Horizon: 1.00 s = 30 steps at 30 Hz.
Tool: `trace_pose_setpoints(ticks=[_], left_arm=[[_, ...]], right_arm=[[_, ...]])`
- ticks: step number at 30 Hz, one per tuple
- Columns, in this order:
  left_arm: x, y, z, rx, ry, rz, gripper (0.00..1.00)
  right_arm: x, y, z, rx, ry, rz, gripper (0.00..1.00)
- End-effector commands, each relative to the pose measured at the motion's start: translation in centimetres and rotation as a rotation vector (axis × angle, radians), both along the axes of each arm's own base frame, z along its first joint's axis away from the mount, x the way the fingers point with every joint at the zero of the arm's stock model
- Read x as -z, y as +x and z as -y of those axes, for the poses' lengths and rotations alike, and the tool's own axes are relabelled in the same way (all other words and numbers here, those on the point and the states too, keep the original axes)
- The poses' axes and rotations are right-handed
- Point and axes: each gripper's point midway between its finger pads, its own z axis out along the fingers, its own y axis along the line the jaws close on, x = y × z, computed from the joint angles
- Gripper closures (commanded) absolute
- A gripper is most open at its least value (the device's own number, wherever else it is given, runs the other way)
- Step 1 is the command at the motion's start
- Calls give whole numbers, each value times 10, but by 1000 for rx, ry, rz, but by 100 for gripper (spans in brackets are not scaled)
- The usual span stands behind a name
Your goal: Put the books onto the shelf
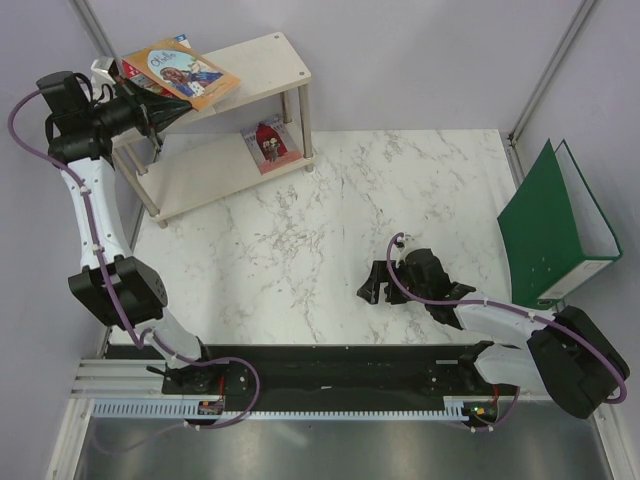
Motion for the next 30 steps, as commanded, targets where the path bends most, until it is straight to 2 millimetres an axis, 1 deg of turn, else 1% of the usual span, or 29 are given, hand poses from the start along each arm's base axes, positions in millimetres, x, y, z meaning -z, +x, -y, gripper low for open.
trace_pose_setpoints(ticks=[1, 3, 5, 6, 8, 9, 10, 11, 12, 14, 16, 17, 20, 27, 30], left_arm=[[-37, 2, -7, 0, -17, 92, 96], [-41, 3, -11, 2, -34, 97, 93], [-49, 2, -14, 0, -51, 112, 87], [-51, 1, -16, -4, -53, 116, 80], [-54, 0, -19, -18, -56, 121, 73], [-55, -1, -22, -29, -55, 123, 63], [-56, -2, -25, -40, -58, 120, 59], [-53, -1, -29, -57, -63, 110, 51], [-52, -1, -33, -70, -66, 105, 49], [-50, -3, -42, -106, -65, 103, 46], [-48, -6, -47, -136, -65, 100, 45], [-49, -7, -57, -175, -61, 103, 45], [-50, -11, -71, -226, -57, 104, 44], [-58, -14, -84, -281, -33, 131, 43], [-55, -12, -88, -289, -29, 128, 43]], right_arm=[[20, -14, 9, 6, -53, -78, 2], [21, -14, 10, 7, -53, -81, 2], [22, -14, 9, 5, -54, -82, 2], [22, -14, 9, 4, -56, -82, 2], [23, -14, 9, 2, -55, -85, 2], [23, -14, 9, 3, -56, -84, 2], [23, -14, 9, 3, -55, -86, 2], [23, -14, 9, 3, -55, -86, 2], [23, -14, 9, 3, -55, -87, 2], [23, -14, 9, 3, -55, -86, 2], [23, -14, 9, 2, -54, -83, 2], [23, -14, 9, 1, -54, -84, 2], [23, -14, 9, 3, -55, -86, 2], [22, -14, 8, 2, -51, -82, 2], [21, -14, 8, 1, -50, -79, 2]])
